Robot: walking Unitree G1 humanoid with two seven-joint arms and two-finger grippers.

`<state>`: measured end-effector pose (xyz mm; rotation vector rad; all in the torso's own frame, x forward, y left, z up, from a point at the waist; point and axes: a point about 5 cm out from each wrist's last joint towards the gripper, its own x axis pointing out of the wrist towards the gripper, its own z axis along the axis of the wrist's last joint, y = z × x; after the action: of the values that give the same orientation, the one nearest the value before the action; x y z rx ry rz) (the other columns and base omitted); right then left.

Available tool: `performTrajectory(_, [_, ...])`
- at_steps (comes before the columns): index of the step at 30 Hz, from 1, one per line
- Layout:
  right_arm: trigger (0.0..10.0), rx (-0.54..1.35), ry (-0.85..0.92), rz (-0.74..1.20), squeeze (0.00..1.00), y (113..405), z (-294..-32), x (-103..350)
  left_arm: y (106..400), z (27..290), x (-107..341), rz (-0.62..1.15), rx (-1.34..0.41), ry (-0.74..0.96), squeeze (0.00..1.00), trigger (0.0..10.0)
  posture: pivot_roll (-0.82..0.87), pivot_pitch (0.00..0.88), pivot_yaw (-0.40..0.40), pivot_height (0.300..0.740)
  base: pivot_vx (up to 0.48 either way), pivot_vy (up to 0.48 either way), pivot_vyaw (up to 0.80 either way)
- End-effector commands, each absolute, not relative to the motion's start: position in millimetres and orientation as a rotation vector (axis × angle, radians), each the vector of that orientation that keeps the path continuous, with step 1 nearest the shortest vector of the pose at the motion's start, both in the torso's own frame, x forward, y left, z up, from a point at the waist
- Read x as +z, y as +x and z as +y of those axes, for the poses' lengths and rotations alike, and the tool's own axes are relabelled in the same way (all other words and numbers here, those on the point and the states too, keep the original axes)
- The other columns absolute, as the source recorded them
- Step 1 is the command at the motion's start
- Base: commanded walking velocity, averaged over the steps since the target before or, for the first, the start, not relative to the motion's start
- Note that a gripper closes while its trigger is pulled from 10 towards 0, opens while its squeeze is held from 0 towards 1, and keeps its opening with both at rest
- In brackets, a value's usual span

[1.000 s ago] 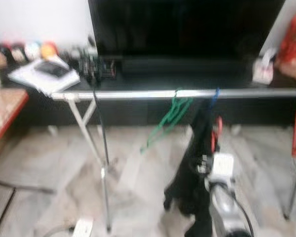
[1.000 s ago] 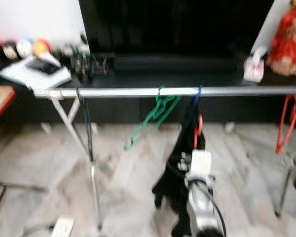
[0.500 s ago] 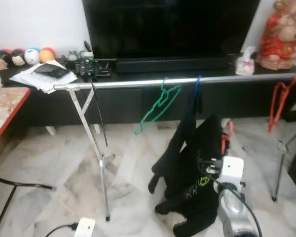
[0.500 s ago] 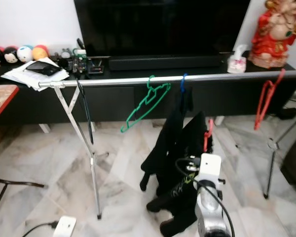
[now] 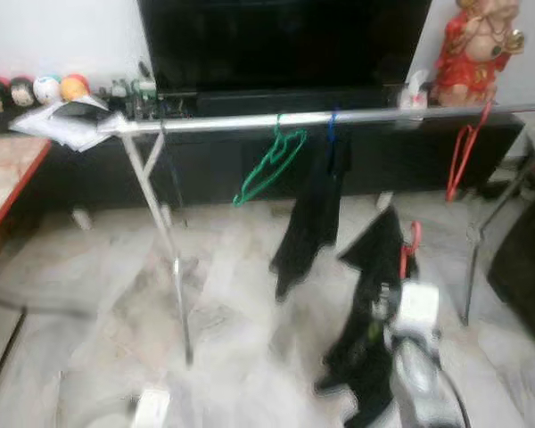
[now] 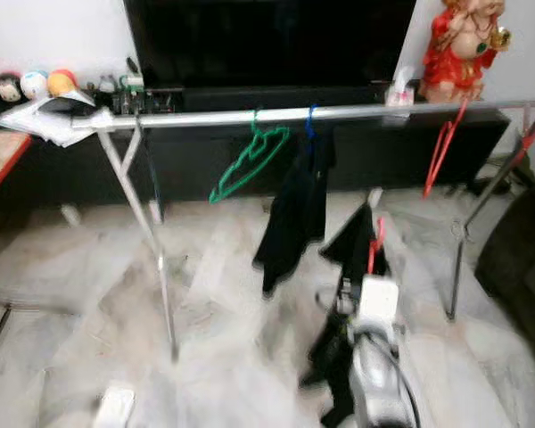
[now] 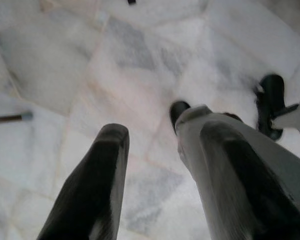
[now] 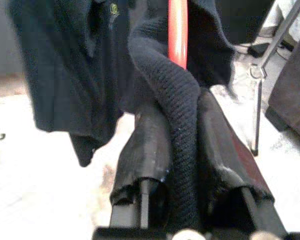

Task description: Hang hanger

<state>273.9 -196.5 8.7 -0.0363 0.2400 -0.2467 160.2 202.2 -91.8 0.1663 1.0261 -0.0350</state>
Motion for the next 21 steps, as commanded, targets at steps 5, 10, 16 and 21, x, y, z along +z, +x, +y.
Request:
performTrajectory(5, [10.0,-0.255,-0.039,0.177,0.00,282.2,-198.9,21.2,155.3,205.6,-93.5,1.049,-0.029,0.174,0.00,10.0,-0.09,0.000,-0.027,0.740,-0.302,0.000,0.00])
performTrajectory(10, [10.0,-0.260,-0.042,0.178,0.00,281.7,-200.1,21.1,154.1,205.4,-94.0,1.052,-0.030,0.174,0.00,10.0,-0.09,0.000,-0.027,0.740,-0.304,0.000,0.00])
performTrajectory(16, [10.0,-0.262,-0.044,0.179,0.00,281.2,-200.8,20.6,154.1,205.2,-94.1,1.052,-0.031,0.174,0.00,10.0,-0.09,0.000,-0.027,0.740,-0.302,0.000,0.00])
performTrajectory(21, [10.0,-0.262,-0.044,0.175,0.00,281.3,-200.8,21.3,155.2,205.4,-93.6,1.051,-0.031,0.176,0.00,10.0,-0.09,0.000,-0.027,0.740,-0.304,0.000,0.00])
